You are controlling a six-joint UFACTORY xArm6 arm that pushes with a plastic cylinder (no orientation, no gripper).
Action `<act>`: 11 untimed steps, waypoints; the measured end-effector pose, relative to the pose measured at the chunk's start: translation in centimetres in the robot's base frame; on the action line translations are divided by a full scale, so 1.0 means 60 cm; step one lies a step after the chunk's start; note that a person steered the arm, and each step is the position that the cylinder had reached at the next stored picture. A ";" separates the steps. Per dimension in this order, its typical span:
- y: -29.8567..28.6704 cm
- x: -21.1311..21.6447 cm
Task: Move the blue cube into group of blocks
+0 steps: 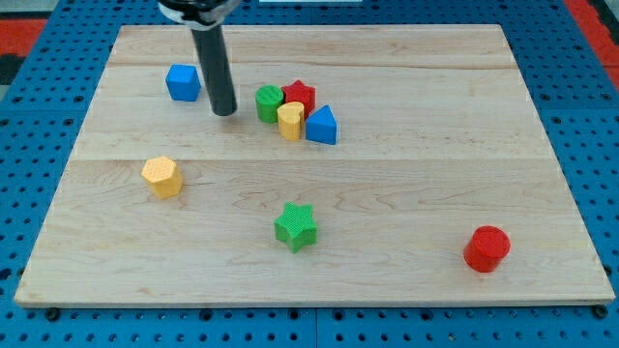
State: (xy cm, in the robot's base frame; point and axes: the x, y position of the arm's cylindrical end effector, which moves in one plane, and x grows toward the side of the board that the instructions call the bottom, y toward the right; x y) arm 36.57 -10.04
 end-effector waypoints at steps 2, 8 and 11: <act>0.059 -0.005; -0.160 -0.082; -0.069 -0.015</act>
